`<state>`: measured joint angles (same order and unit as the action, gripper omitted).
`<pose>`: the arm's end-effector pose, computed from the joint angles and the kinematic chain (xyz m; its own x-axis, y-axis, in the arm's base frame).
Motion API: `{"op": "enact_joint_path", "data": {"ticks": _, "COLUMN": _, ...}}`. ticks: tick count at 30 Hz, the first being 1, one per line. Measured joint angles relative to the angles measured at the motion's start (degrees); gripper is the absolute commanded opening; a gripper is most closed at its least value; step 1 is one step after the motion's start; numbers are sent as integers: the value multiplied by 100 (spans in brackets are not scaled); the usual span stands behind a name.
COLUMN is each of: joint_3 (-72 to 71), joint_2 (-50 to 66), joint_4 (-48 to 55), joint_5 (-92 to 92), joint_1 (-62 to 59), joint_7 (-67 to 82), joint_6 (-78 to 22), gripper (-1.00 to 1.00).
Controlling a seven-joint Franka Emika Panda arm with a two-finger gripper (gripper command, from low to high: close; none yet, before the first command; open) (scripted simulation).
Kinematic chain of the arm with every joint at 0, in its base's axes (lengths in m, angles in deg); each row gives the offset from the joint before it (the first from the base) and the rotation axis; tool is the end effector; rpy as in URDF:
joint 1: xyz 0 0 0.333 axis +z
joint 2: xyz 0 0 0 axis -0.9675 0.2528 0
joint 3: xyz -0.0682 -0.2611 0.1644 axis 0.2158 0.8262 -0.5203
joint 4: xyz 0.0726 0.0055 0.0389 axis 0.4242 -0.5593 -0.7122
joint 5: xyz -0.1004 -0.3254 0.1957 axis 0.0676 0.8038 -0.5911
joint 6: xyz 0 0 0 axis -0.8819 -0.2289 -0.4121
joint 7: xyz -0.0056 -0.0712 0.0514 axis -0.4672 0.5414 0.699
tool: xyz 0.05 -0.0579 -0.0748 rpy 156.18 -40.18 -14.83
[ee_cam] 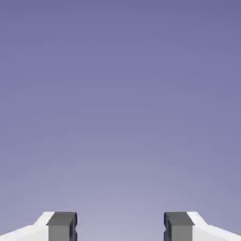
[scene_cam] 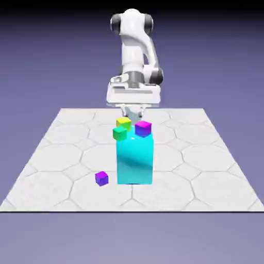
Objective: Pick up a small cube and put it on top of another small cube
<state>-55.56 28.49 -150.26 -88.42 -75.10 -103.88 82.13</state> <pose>0.3980 -0.0063 0.4456 0.5270 -0.7070 0.4715 -0.5244 -0.7072 -0.4742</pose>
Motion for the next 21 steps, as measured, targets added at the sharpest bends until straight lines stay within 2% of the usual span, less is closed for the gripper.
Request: {"op": "enact_joint_path", "data": {"ticks": 21, "joint_3": 1647, "joint_2": 4361, "joint_4": 2142, "joint_5": -1984, "joint_1": -752, "joint_7": -1169, "joint_6": -4215, "gripper": 0}}
